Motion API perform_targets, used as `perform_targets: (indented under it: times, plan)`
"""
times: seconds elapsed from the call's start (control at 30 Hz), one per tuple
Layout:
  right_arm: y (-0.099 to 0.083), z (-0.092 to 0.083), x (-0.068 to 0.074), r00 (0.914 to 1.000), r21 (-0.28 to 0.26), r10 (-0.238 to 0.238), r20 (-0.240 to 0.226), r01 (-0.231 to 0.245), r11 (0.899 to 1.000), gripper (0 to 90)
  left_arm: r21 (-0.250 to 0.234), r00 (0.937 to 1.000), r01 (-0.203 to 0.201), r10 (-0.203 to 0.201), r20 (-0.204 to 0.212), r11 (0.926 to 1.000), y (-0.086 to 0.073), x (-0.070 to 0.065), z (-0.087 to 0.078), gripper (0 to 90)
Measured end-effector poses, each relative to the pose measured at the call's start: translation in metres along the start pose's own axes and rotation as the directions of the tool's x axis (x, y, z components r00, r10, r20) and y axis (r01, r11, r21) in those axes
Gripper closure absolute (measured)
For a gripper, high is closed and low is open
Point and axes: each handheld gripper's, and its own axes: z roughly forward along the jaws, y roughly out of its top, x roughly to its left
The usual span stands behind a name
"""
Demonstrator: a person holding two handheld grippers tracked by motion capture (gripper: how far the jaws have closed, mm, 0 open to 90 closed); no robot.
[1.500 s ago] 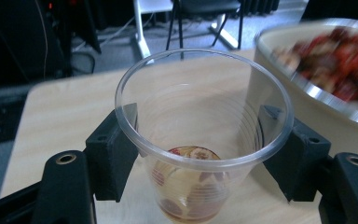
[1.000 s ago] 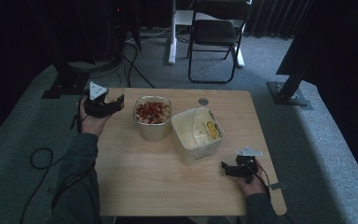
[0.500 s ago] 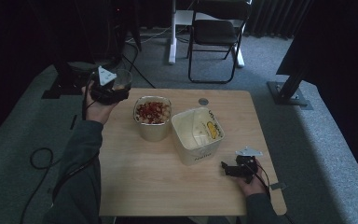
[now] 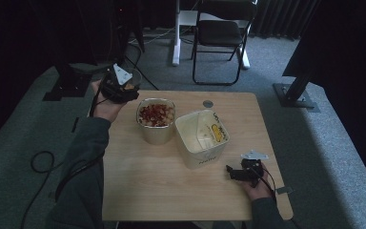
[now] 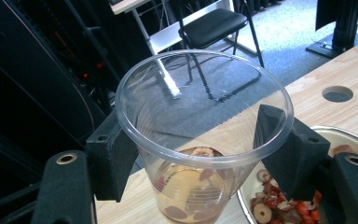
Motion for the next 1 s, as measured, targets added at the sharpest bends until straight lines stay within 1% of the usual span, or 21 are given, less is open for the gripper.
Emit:
perform_targets:
  times: [0.07, 0.13, 0.3, 0.4, 0.47, 0.53, 0.6, 0.63, 0.7, 0.77, 0.83, 0.9, 0.93, 1.0]
  plan:
    - [0.000, 0.000, 0.000, 1.0000, 0.000, 0.000, 0.000, 0.000, 1.000, 13.0, 0.000, 0.9999, 0.007, -0.007, 0.008, 1.0000, 0.001, -0.002, 0.001, 32.0]
    - [0.000, 0.000, 0.000, 1.0000, 0.000, 0.000, 0.000, 0.000, 1.000, 13.0, -0.002, 0.9999, 0.004, -0.004, 0.009, 1.0000, 0.001, -0.005, 0.003, 31.9]
    - [0.000, 0.000, 0.000, 1.0000, 0.000, 0.000, 0.000, 0.000, 1.000, 13.0, 0.012, 0.9993, -0.036, 0.036, 0.004, 0.9993, 0.002, -0.014, 0.008, 31.9]
    - [0.000, 0.000, 0.000, 1.0000, 0.000, 0.000, 0.000, 0.000, 1.000, 13.0, 0.028, 0.9973, -0.073, 0.073, -0.005, 0.9970, 0.002, -0.019, 0.011, 31.9]
    - [0.000, 0.000, 0.000, 1.0000, 0.000, 0.000, 0.000, 0.000, 1.000, 13.0, 0.046, 0.9933, -0.115, 0.115, -0.006, 0.9923, 0.000, -0.024, 0.014, 31.9]
    - [0.000, 0.000, 0.000, 1.0000, 0.000, 0.000, 0.000, 0.000, 1.000, 13.0, 0.064, 0.9868, -0.160, 0.161, -0.016, 0.9851, -0.002, -0.028, 0.016, 31.9]
    - [0.000, 0.000, 0.000, 1.0000, 0.000, 0.000, 0.000, 0.000, 1.000, 13.0, 0.083, 0.9780, -0.204, 0.207, -0.027, 0.9755, -0.003, -0.032, 0.017, 31.9]
    - [0.000, 0.000, 0.000, 1.0000, 0.000, -0.001, -0.001, 0.001, 1.000, 13.0, 0.093, 0.9725, -0.226, 0.230, -0.034, 0.9696, -0.004, -0.034, 0.018, 32.0]
    - [0.000, 0.000, 0.000, 1.0000, 0.000, -0.001, -0.001, 0.001, 1.000, 13.0, 0.110, 0.9591, -0.273, 0.279, -0.048, 0.9558, -0.005, -0.038, 0.019, 31.9]
    - [0.000, 0.000, 0.000, 1.0000, 0.000, -0.001, -0.001, 0.001, 1.000, 13.0, 0.133, 0.9401, -0.324, 0.335, -0.065, 0.9366, -0.006, -0.041, 0.020, 32.0]
    - [0.000, 0.000, 0.000, 1.0000, 0.000, -0.001, -0.001, 0.001, 1.000, 13.1, 0.153, 0.9258, -0.360, 0.372, -0.064, 0.9205, -0.007, -0.044, 0.021, 32.0]
    - [0.000, 0.000, 0.000, 1.0000, 0.000, -0.001, -0.001, 0.001, 1.000, 13.0, 0.181, 0.9028, -0.407, 0.424, -0.070, 0.8954, -0.008, -0.047, 0.022, 32.0]
    - [0.000, 0.000, 0.000, 1.0000, 0.000, -0.001, -0.001, 0.001, 1.000, 13.0, 0.190, 0.8939, -0.424, 0.443, -0.069, 0.8855, -0.008, -0.048, 0.022, 32.0]
    - [0.000, 0.000, 0.000, 1.0000, 0.000, 0.000, -0.001, 0.000, 1.000, 13.0, 0.202, 0.8792, -0.450, 0.471, -0.070, 0.8697, -0.008, -0.049, 0.023, 32.0]
